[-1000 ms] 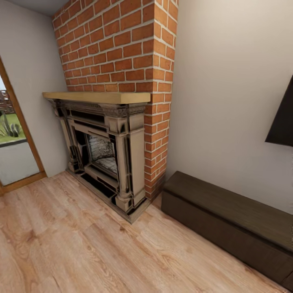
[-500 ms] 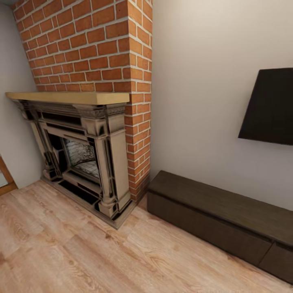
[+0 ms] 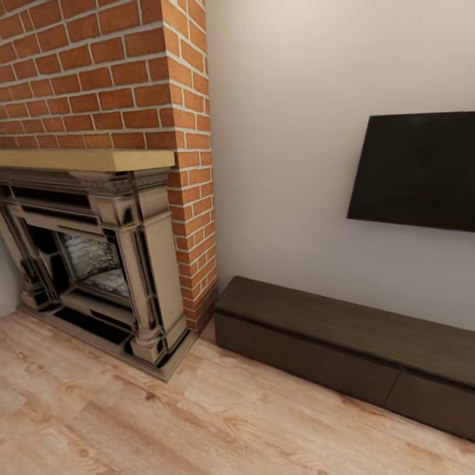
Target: Place each of the two pumpkins and all three candles from the living room inside a cabinet in the living room (use any cabinet), then make sure every cabinet is closed, and position the cauldron so it is next to a table in the living room.
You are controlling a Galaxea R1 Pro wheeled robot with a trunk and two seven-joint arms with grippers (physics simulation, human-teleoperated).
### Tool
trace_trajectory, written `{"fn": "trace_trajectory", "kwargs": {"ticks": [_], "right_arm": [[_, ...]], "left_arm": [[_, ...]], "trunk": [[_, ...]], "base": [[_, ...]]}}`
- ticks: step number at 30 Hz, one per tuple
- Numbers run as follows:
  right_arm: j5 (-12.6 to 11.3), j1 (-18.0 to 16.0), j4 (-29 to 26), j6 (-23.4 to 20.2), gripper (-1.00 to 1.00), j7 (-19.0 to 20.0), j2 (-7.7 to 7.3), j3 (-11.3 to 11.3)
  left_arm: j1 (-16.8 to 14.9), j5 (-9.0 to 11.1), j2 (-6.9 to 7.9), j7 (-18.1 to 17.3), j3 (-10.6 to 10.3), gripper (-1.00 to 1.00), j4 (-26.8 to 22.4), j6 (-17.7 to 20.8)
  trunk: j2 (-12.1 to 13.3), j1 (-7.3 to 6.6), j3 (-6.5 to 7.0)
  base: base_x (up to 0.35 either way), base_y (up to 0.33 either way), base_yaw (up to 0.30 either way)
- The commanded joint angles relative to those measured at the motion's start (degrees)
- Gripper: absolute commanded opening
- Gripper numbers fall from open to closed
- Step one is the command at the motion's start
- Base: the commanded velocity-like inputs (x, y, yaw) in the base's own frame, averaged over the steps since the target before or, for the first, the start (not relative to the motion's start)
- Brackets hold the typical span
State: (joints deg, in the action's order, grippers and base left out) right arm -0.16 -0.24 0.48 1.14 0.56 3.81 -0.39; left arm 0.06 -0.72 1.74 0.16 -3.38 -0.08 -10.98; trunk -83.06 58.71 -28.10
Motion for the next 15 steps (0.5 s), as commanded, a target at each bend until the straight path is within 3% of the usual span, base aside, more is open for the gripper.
{"fn": "trace_trajectory", "kwargs": {"ticks": [1, 15], "right_arm": [[0.0, 0.0, 0.1, 0.1, 1.00, 0.1, -0.01, 0.0], [-0.1, 0.0, 0.1, 0.2, 1.00, 0.1, -0.07, 0.0]], "left_arm": [[0.0, -0.1, 0.01, 0.0, -0.3, 1.00, 0.0, -0.2], [0.0, -0.1, 0.01, 0.0, -0.3, 1.00, 0.0, -0.2]], "trunk": [[0.0, 0.01, -0.03], [0.0, 0.01, -0.03]], "base": [[0.149, 0.183, -0.297], [0.203, 0.226, -0.297]]}}
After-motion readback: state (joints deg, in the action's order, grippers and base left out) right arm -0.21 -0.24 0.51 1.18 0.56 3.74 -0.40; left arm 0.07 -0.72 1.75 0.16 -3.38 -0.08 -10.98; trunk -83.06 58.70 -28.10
